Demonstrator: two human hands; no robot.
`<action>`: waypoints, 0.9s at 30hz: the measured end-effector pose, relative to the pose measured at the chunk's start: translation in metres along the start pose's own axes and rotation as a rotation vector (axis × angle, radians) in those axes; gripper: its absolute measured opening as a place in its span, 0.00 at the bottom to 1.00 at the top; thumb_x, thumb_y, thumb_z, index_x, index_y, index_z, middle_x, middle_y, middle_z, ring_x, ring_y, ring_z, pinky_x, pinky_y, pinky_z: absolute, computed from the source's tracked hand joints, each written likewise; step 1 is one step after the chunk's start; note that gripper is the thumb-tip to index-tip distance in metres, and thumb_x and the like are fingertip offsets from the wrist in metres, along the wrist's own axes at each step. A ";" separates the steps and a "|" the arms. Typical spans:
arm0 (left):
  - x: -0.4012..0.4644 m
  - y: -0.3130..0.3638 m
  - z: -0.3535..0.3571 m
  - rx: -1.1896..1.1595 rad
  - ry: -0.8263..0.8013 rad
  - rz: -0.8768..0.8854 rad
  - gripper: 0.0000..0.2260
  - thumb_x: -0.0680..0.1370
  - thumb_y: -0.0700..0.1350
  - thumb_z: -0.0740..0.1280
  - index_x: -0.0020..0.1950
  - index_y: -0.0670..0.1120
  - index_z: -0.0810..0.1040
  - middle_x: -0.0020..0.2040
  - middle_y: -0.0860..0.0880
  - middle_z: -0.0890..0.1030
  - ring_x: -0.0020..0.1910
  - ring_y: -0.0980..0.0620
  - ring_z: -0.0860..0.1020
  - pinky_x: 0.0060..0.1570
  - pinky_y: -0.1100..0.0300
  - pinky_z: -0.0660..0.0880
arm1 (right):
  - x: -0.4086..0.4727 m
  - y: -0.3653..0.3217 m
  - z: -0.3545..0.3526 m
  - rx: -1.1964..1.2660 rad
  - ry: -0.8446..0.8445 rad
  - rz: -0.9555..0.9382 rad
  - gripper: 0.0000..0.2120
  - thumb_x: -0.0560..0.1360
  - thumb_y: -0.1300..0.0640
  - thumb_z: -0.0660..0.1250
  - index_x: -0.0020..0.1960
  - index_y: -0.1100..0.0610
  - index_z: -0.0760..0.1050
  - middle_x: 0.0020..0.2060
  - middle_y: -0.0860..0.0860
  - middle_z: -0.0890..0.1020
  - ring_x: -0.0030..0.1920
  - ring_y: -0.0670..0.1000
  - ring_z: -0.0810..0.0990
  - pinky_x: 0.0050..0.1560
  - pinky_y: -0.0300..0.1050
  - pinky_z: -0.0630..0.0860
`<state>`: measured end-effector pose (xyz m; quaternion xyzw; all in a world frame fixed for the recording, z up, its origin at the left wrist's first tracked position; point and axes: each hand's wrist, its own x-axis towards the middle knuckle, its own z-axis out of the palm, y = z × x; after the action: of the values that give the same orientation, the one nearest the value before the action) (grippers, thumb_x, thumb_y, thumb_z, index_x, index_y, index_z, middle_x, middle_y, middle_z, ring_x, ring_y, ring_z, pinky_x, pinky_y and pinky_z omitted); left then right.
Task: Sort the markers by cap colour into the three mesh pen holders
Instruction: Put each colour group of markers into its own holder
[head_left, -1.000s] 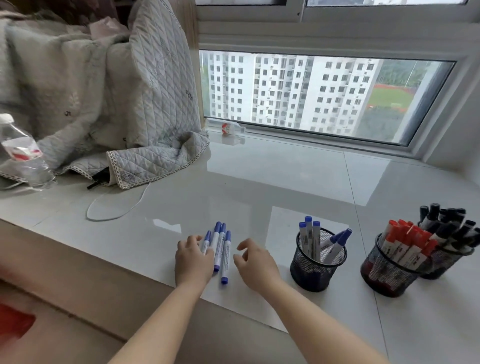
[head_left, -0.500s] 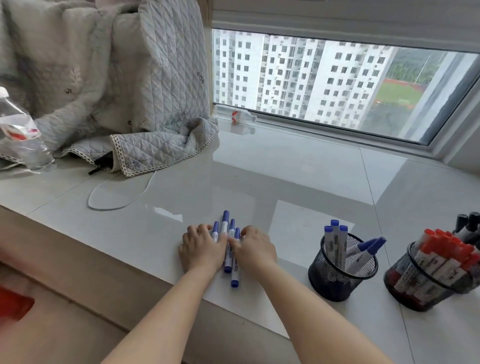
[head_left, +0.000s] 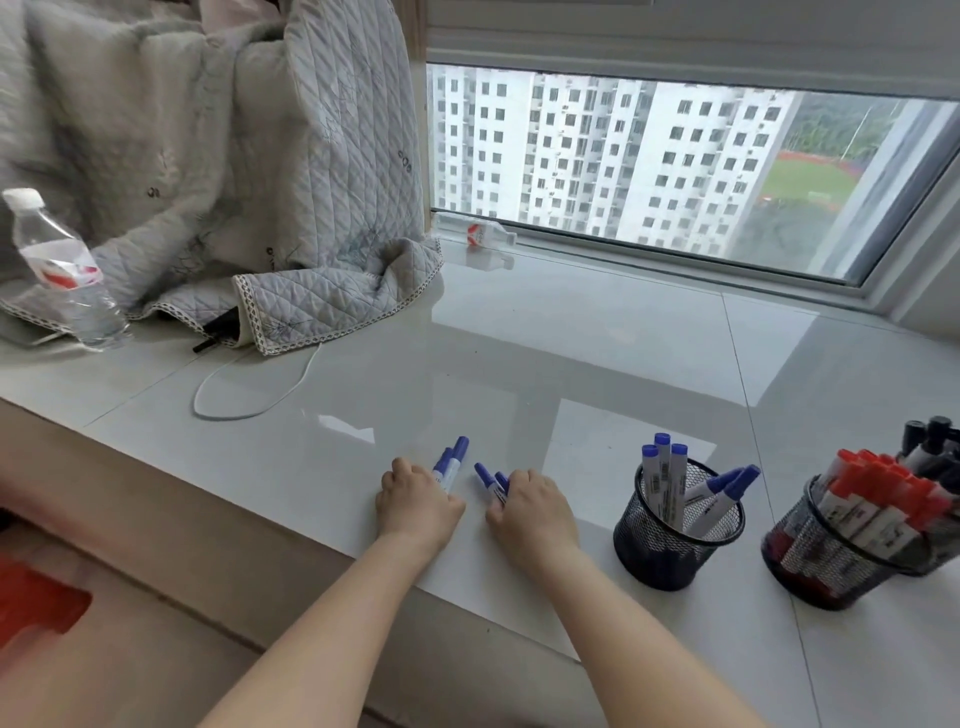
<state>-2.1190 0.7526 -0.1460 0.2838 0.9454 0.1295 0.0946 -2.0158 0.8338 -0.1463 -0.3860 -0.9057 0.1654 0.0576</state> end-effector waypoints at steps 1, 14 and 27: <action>-0.003 0.001 -0.001 0.003 -0.007 0.002 0.20 0.74 0.49 0.61 0.61 0.38 0.70 0.60 0.42 0.68 0.58 0.44 0.69 0.55 0.56 0.68 | -0.005 0.001 -0.003 0.012 -0.011 0.009 0.12 0.77 0.53 0.55 0.53 0.60 0.71 0.52 0.56 0.76 0.53 0.56 0.73 0.50 0.44 0.66; -0.036 0.061 -0.039 -0.680 -0.300 0.006 0.07 0.73 0.43 0.60 0.51 0.46 0.71 0.40 0.46 0.79 0.34 0.52 0.80 0.27 0.60 0.75 | -0.044 0.031 -0.127 1.039 0.118 0.019 0.10 0.73 0.64 0.63 0.36 0.54 0.66 0.26 0.50 0.68 0.24 0.47 0.65 0.25 0.41 0.65; -0.080 0.186 -0.057 -1.342 0.018 0.274 0.15 0.72 0.53 0.69 0.35 0.46 0.69 0.27 0.52 0.70 0.24 0.56 0.67 0.25 0.64 0.68 | -0.056 0.106 -0.145 1.278 0.557 0.140 0.22 0.72 0.40 0.59 0.34 0.56 0.78 0.40 0.58 0.84 0.49 0.48 0.81 0.53 0.47 0.69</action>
<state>-1.9725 0.8465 -0.0284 0.2798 0.6168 0.7005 0.2249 -1.8712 0.8997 -0.0453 -0.3620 -0.5554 0.5638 0.4925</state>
